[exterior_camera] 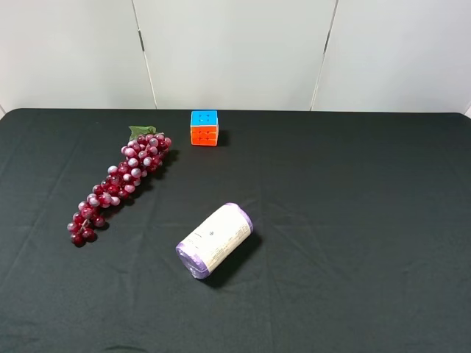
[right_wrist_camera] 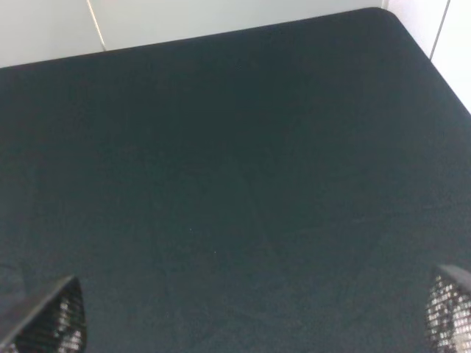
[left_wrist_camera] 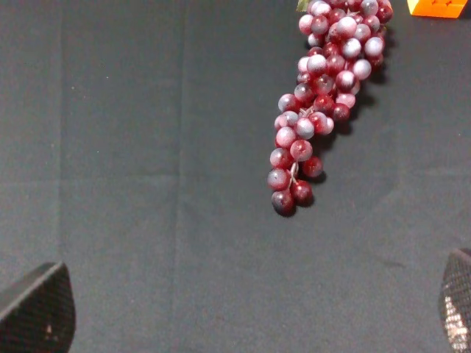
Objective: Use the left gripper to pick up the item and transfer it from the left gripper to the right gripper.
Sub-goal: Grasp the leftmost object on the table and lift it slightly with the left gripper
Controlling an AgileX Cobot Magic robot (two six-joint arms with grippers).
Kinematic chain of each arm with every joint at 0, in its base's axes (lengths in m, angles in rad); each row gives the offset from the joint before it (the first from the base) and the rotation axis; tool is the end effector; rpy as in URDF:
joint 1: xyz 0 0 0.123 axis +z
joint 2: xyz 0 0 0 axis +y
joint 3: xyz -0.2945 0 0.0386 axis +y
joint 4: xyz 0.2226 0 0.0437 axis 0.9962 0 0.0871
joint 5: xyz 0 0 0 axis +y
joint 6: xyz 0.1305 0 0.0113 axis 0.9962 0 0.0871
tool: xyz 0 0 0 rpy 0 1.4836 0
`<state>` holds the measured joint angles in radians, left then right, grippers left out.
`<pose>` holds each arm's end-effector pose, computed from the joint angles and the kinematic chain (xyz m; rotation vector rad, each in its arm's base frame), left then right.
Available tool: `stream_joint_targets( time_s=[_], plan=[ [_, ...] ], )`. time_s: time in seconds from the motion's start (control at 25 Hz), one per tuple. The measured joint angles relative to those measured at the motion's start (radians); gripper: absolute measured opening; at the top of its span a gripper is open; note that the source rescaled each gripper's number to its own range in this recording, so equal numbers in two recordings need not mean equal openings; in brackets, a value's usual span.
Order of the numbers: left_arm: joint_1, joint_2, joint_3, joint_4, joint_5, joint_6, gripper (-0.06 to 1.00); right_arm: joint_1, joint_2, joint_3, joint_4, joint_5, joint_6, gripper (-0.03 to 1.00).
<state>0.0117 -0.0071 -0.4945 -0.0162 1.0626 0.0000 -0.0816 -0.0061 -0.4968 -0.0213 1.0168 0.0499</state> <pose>-0.0041 -0.0019 0.2450 -0.0112 2.0445 -0.0121 -0.0018 -0.0022 0.2511 0.1317 1.9933 -0.0457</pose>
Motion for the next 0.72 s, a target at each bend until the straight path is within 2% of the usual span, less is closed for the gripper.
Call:
stream_joint_targets(
  time_s=[0.44,0.72],
  plan=[
    [0.000,0.004,-0.009,0.000,0.008,0.000,0.98,0.000,0.000,0.000,0.000,0.000,0.000,1.00],
    [0.000,0.167,-0.064,-0.001,0.012,0.000,0.98,0.000,0.000,0.000,0.000,0.001,0.000,1.00]
  ],
)
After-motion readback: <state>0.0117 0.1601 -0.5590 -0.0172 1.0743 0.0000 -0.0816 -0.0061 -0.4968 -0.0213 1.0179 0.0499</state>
